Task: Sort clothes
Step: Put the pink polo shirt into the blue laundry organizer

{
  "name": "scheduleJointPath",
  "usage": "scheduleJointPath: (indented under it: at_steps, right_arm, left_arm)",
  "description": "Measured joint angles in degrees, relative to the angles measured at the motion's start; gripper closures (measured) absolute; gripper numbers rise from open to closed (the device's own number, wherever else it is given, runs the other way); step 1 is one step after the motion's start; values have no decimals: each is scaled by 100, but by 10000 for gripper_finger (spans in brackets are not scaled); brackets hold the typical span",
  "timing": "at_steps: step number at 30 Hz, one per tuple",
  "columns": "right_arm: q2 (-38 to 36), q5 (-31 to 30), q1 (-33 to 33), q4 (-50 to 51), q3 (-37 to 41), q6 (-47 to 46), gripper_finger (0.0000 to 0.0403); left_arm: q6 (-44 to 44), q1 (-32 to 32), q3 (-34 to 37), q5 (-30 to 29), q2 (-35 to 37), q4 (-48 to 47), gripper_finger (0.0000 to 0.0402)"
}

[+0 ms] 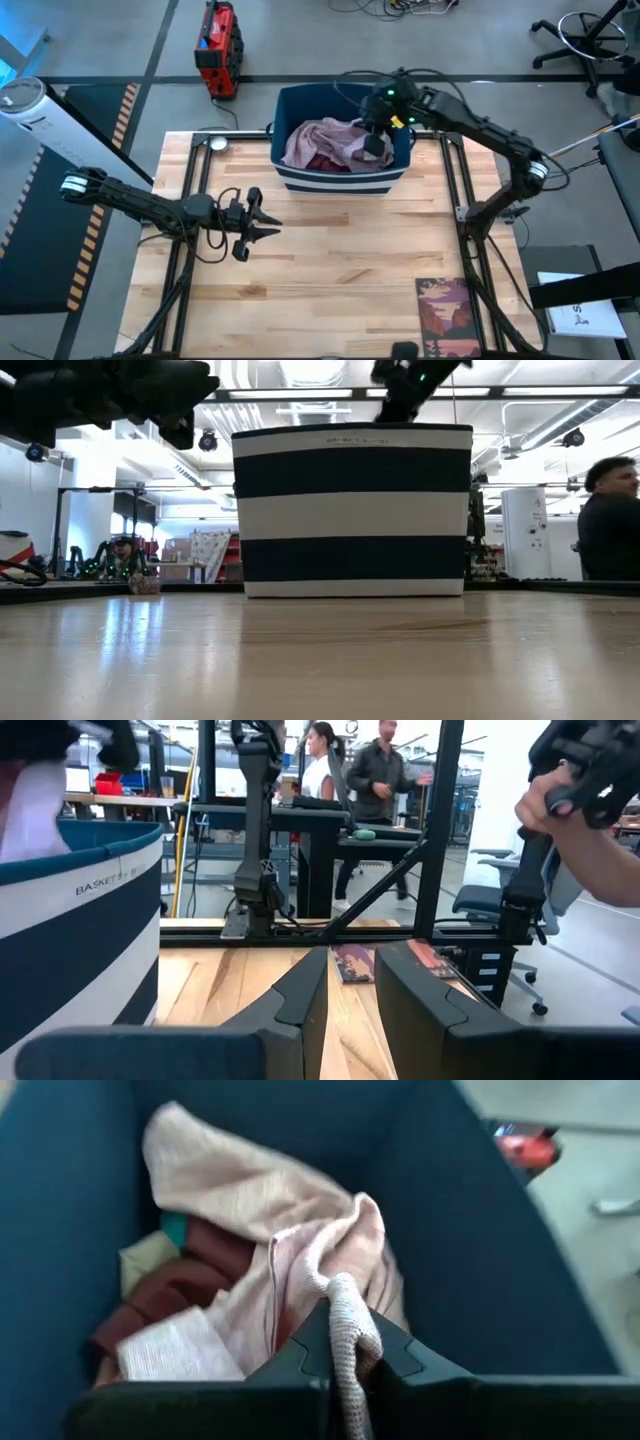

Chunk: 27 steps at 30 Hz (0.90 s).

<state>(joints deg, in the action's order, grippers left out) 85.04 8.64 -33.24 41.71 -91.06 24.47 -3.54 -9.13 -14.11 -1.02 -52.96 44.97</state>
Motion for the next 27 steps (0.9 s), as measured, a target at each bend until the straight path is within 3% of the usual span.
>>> scheduleJointPath:
  at_steps: [7, 11, 22, 27]
  right_arm:
    - [-563, 32, 32, -819, 737, -248, 399]
    - [-528, -24, -15, -1008, 1214, -554, 377]
    - [-47, -421, -15, -1073, 1537, -925, 184]
    - [-85, -410, -15, -1175, 1336, -848, 124]
  left_arm:
    - [1, 100, 0, 4, 14, -2, 328]
    - [-1, 108, 0, 3, 15, -1, 328]
    - [-31, 108, 0, 2, 14, 2, 328]
    - [-45, 108, 0, 2, 14, 2, 328]
